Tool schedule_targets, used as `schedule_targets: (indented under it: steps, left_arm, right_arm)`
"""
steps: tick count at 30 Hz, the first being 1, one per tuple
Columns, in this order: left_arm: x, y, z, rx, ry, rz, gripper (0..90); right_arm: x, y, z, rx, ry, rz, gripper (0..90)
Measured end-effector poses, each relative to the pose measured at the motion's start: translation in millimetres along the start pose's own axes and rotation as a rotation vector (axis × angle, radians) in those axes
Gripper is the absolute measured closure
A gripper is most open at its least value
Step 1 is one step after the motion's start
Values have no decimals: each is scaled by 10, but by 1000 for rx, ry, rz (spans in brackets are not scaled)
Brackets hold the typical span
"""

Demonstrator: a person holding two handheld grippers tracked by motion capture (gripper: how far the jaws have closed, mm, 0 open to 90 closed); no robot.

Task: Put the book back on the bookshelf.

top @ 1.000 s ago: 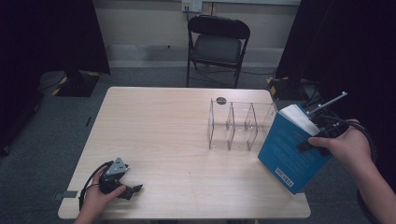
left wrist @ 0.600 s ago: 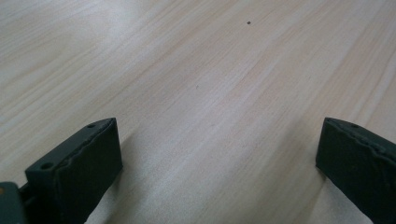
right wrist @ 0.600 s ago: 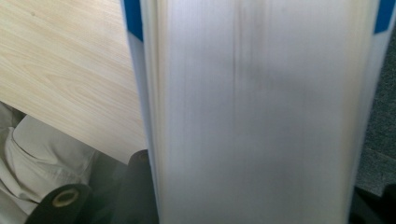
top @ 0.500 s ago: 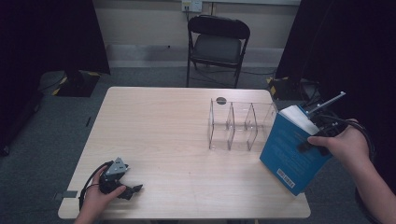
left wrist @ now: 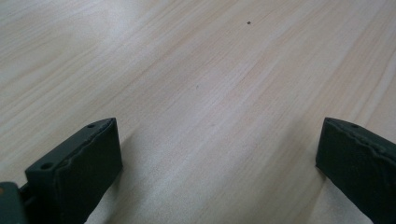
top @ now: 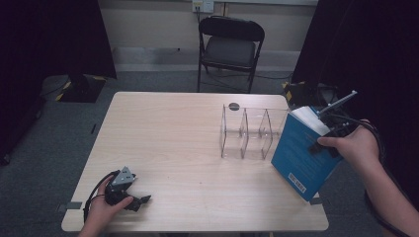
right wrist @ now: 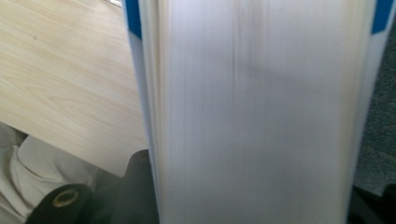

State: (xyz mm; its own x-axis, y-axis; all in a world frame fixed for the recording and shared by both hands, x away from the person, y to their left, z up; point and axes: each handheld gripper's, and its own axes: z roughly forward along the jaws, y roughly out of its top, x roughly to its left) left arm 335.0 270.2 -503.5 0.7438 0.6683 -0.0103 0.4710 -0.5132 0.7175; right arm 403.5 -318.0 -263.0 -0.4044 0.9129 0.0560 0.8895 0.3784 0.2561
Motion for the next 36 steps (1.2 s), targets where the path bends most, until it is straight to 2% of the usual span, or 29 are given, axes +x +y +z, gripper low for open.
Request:
schedule_targets:
  steps: [12,13,18,21,29,36]
  left_arm:
    - [2,2,-5,6,-2,1,0]
    - [7,4,-7,7,1,11,0]
    - [2,3,-5,6,-1,3,0]
    - [3,3,-6,6,-1,3,0]
    - [4,3,-7,6,0,7,0]
    - [1,2,-5,5,-2,1,0]
  right_arm:
    - [48,146,34,0,-17,6,618]
    - [56,160,32,4,-16,5,618]
    - [44,212,41,2,-11,5,618]
    - [26,239,42,-7,-10,26,618]
    - [37,333,29,-7,-30,34,617]
    - [42,378,52,-15,-25,39,618]
